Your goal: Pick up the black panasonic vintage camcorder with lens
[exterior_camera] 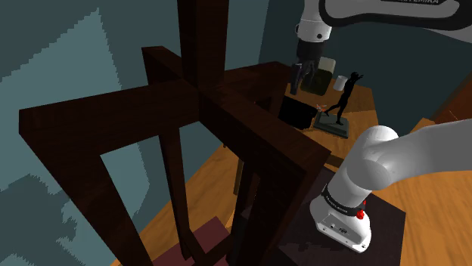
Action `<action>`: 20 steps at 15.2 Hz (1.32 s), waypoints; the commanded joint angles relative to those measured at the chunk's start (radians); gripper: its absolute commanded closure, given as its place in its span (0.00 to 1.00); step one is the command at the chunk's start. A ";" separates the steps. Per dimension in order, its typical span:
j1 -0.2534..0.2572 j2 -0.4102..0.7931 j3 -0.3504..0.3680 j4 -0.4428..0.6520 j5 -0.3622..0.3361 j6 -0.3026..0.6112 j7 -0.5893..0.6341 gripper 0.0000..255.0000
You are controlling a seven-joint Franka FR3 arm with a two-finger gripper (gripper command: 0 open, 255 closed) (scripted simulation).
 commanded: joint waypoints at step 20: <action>-0.095 0.226 -0.462 -0.124 -0.289 0.453 -0.469 0.00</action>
